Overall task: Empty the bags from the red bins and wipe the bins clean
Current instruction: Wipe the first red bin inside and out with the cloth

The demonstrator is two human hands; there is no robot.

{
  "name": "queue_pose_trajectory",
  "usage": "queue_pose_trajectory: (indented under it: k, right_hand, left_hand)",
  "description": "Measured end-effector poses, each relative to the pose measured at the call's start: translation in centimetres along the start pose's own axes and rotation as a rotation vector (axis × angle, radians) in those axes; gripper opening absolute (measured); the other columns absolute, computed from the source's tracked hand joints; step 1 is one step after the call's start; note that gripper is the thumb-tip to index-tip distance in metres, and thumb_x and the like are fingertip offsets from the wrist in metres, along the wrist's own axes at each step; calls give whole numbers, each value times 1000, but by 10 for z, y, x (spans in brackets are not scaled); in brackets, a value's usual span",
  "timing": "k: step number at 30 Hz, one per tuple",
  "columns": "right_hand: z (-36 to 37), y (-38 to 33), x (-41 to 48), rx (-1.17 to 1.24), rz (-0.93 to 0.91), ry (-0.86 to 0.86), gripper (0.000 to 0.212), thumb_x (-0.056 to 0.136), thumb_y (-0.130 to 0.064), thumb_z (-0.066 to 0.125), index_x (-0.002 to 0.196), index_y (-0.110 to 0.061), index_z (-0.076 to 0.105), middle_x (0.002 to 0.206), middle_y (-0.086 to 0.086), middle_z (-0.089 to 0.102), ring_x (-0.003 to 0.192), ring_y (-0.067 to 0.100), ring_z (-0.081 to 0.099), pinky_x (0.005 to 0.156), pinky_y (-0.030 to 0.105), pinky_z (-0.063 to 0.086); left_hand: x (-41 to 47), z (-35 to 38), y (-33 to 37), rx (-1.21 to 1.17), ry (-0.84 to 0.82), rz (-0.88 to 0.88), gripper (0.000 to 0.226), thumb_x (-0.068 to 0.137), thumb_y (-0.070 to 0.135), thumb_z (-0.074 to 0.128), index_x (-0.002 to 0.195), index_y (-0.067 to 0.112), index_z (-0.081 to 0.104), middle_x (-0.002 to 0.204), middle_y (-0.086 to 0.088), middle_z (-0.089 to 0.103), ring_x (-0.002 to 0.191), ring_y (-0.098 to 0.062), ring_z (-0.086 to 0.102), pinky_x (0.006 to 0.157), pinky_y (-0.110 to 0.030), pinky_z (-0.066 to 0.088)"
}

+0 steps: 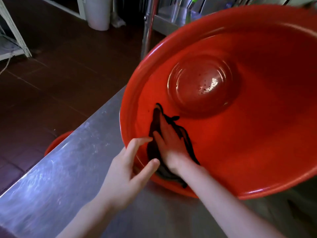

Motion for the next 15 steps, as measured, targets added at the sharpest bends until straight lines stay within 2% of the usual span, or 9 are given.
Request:
queue_pose_trajectory:
  k: [2,4,7,9,12,15]
  right_hand:
    - [5,-1,-24,-72,-17,-38,64,95,-59,18,151,-45,-10,161,-22,-4,149,6,0,118,48,2]
    - [9,9,-24,-232,55,-62,63,96,-61,19,150,-46,-10,161,-22,-5,149,8,-1,117,53,1]
    - [7,28,15,-382,206,-64,63,96,-62,19,153,-41,0,162,-16,1,150,16,2,117,58,-2]
    - [-2,42,51,-380,325,-95,64,97,-63,15,153,-37,1,163,-12,0,150,21,0,116,60,-6]
    - [-14,60,88,-342,447,-87,66,97,-62,13,155,-33,0,164,-8,-1,150,24,-2,115,62,-8]
    - [-18,61,93,-337,485,-72,64,98,-60,11,155,-32,-1,164,-8,-3,150,25,-3,114,63,-9]
  left_hand:
    - [-12,9,-6,-60,1,-54,42,79,57,56,119,45,48,77,17,60,60,-6,53,58,-15,41]
    - [-21,19,-19,-151,22,-147,46,76,59,58,118,43,47,79,12,63,64,-9,56,64,-25,47]
    - [-24,36,-37,-345,56,-293,47,73,59,60,115,44,47,58,14,54,56,-9,45,60,-35,37]
    - [-22,47,-43,-400,49,-328,49,73,58,59,117,42,45,51,13,48,52,-10,41,55,-33,34]
    - [-13,54,-45,-441,34,-336,51,75,60,56,121,42,43,53,13,48,48,-10,41,51,-22,36]
    - [-5,58,-48,-465,30,-335,49,77,62,52,121,43,43,56,14,50,48,-10,42,49,-20,39]
Point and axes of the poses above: each hand's wrist, its own x-axis towards the middle knuckle, its own z-axis out of the palm, y = z × x, the point moved 2 cm from there along x, towards the middle knuckle
